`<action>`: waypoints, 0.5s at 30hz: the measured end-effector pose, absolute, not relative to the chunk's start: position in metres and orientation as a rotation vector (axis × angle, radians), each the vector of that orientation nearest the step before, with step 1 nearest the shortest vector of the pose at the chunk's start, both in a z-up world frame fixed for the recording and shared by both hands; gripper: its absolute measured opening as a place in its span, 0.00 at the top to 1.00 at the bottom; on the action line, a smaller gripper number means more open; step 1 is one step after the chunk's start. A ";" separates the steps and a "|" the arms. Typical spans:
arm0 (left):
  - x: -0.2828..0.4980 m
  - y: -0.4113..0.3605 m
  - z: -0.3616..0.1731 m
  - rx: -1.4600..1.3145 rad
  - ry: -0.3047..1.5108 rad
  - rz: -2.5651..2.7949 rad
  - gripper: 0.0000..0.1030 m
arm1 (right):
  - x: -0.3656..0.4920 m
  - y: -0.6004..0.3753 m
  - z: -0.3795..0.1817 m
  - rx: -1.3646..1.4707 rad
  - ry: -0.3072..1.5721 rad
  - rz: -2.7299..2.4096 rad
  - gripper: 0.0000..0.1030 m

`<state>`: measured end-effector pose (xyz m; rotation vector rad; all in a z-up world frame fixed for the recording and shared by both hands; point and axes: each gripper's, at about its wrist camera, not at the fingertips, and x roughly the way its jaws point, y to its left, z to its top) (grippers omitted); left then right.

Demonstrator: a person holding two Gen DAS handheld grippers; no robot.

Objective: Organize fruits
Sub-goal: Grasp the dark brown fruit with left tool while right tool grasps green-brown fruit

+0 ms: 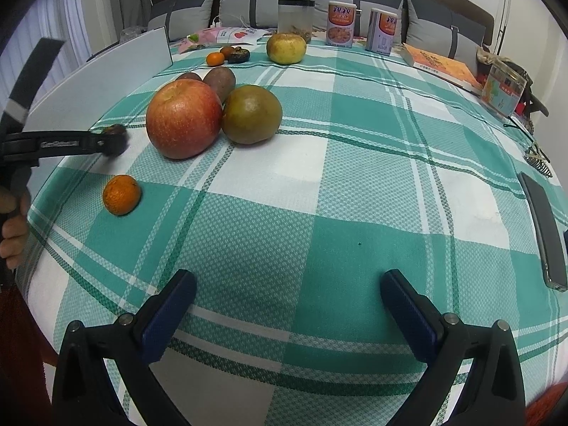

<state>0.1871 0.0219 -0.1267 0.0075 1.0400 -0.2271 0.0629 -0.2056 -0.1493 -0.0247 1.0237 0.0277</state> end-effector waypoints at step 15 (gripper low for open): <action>0.127 0.054 -0.120 -0.010 1.051 -0.258 0.30 | 0.063 -0.208 -0.147 -0.016 1.021 0.039 0.00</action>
